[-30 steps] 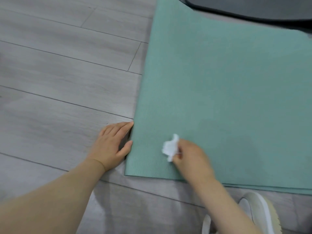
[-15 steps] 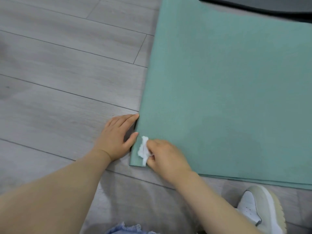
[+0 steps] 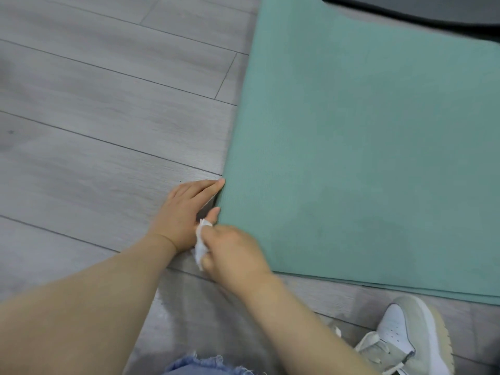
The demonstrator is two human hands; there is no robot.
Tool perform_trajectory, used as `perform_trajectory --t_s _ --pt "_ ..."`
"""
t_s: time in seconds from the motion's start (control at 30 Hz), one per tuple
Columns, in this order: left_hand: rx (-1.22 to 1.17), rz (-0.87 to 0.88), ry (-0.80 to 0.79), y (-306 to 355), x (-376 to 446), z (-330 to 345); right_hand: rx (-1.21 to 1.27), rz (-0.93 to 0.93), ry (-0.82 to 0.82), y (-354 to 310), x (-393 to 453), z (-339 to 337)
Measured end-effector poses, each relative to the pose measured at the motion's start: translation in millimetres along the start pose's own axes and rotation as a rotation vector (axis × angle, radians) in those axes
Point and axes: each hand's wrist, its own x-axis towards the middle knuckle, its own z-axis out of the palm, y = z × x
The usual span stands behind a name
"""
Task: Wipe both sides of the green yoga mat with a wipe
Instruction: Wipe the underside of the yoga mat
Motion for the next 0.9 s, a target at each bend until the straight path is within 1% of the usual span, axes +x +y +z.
perform_trajectory --t_s 0.1,0.2,0.33,0.37,0.43,0.5,0.63,0.73,0.8,0.83,0.87,0.9 --pt "-0.003 -0.005 -0.012 -0.9 0.3 -0.7 -0.027 -0.053 -0.082 -13.4 8.2 6.1" --pt "-0.004 0.016 0.005 3.3 0.6 -2.3 -0.009 -0.091 -0.006 16.2 -8.0 -10.4" --pt "0.010 0.022 0.014 2.9 1.2 -3.5 0.040 0.147 0.093 69.9 -11.6 -39.9" --pt "0.008 0.023 0.016 2.8 1.3 -3.6 0.040 0.178 0.104 78.6 -8.8 -44.7" --pt "0.006 0.023 0.015 3.4 1.2 -3.4 0.069 0.167 0.085 85.4 -3.2 -50.4" --pt "0.012 0.017 0.015 3.2 0.9 -2.9 0.123 0.077 0.026 83.9 -2.2 -46.5" --pt "0.005 0.024 0.018 2.3 1.5 -2.2 0.190 -0.238 -0.125 68.6 -16.7 -24.9" --pt "0.010 0.029 0.032 2.5 1.4 -1.7 0.124 -0.547 -0.249 62.2 -12.6 -23.6" --pt "0.004 0.033 0.023 1.5 1.8 -0.9 0.059 -0.700 -0.277 72.1 15.4 -31.2" --pt "0.003 0.030 0.020 1.0 1.9 -0.4 0.044 -0.701 -0.255 81.8 37.7 -36.6" --pt "0.007 0.027 0.019 0.3 1.7 -0.4 0.044 -0.637 -0.201 94.6 65.1 -42.1" --pt "0.012 0.022 0.015 0.6 1.4 -0.7 0.050 -0.511 -0.115 110.5 96.9 -48.6"
